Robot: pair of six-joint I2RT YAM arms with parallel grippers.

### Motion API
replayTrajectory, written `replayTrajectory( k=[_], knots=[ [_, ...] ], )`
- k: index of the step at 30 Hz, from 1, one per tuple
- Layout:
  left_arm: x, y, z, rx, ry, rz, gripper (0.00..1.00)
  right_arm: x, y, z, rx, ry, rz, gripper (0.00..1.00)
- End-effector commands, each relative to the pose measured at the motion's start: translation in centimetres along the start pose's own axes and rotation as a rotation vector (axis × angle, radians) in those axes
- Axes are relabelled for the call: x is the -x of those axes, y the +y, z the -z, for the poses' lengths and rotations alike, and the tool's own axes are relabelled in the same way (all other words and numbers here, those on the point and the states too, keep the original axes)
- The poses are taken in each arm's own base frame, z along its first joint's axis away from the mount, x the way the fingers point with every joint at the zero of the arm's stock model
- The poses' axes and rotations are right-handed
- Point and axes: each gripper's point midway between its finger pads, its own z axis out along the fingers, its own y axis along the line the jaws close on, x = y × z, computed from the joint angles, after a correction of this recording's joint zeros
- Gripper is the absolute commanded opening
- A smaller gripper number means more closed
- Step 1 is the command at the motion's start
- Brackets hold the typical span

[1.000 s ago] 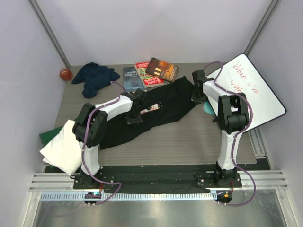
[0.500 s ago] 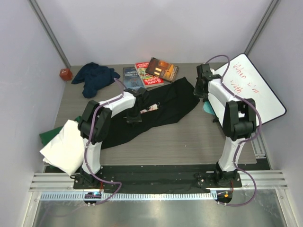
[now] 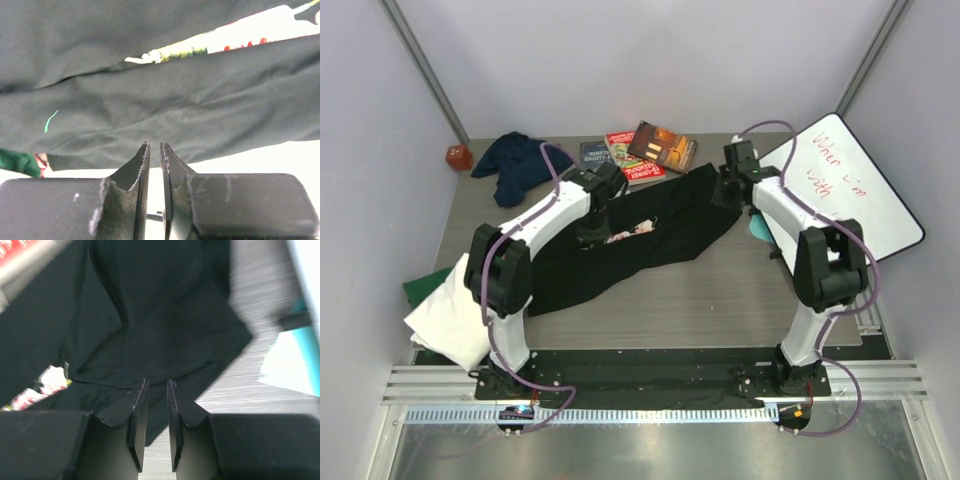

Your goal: Fold and stack the t-shirts

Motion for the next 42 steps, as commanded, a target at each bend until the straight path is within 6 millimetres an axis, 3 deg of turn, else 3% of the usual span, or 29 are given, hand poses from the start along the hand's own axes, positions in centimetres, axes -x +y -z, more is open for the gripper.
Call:
replayTrajectory(
  k=[1,6,12,20,24,30,34,42],
  knots=[
    [-2.7,1.6,0.3,0.002,0.059,-0.035,0.1,-3.3,1.6,-3.4,-0.001,0.094,0.041,0.24],
    [-5.5,2.1,-2.0,0.02,0.13,-0.052,0.02,-4.7,1.4,-5.9,-0.053,0.129,0.043,0.19],
    [-8.4,2.3,-4.9,0.046,0.226,-0.066,0.0,-6.0,-0.4,-7.9,-0.152,0.172,0.046,0.03],
    [-10.2,1.8,-7.1,0.088,0.296,-0.135,0.0,-4.5,-2.2,-9.5,-0.207,0.174,0.004,0.01],
    [-10.8,0.3,-7.6,0.072,0.312,-0.182,0.0,-2.6,-3.1,-10.6,-0.228,0.168,-0.013,0.01],
    [-12.1,-2.7,-7.9,0.049,0.328,-0.253,0.0,0.4,-5.1,-10.6,-0.257,0.135,-0.057,0.01],
    [-12.5,-4.6,-7.9,0.04,0.327,-0.277,0.0,0.9,-6.1,-11.1,-0.262,0.151,-0.055,0.01],
    [-13.5,-9.3,-5.8,-0.034,0.301,-0.321,0.0,3.1,-6.8,-10.8,-0.262,0.121,-0.056,0.01]
  ],
)
